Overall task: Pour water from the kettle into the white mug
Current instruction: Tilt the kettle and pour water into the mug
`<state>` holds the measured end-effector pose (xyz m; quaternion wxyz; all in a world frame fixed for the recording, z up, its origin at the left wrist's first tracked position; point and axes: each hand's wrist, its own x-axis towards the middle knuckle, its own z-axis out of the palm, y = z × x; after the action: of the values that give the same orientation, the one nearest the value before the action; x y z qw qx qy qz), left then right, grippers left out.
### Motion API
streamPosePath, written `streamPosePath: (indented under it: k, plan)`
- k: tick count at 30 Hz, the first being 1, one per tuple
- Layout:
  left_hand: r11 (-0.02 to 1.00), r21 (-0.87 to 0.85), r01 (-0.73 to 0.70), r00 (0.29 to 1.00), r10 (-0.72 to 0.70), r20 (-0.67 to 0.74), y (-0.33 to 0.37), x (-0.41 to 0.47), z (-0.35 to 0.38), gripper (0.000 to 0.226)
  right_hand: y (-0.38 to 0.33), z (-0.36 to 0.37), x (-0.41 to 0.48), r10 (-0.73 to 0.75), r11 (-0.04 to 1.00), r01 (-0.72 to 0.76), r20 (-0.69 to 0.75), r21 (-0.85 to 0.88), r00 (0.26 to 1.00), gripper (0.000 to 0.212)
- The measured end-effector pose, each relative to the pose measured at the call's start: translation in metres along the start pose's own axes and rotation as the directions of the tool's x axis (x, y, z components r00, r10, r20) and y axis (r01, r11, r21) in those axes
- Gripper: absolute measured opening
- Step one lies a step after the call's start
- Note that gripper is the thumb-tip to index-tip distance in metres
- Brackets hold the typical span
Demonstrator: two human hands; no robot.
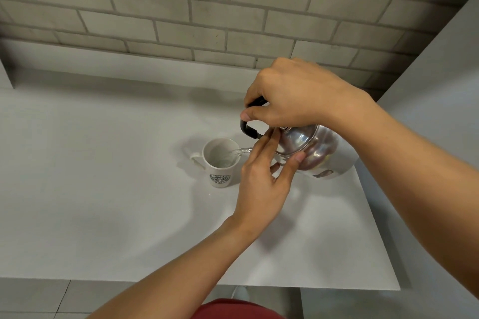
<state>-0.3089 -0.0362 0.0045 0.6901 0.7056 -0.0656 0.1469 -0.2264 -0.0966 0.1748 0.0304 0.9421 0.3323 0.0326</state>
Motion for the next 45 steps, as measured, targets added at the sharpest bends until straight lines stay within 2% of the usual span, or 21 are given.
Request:
streamPosePath:
  k: [26,45]
  plan:
    - [0.999,-0.025,-0.040,0.998,0.039,-0.044,0.005,0.004,0.007,0.054,-0.001,-0.006,0.010,-0.028,1.000,0.028,0.074,-0.006,0.997,0.028]
    - [0.999,-0.029,-0.031,0.999,0.030,-0.039,0.003,0.001,0.003,0.052,-0.006,-0.004,0.010,-0.015,1.000,0.016,0.064,-0.021,0.998,0.027]
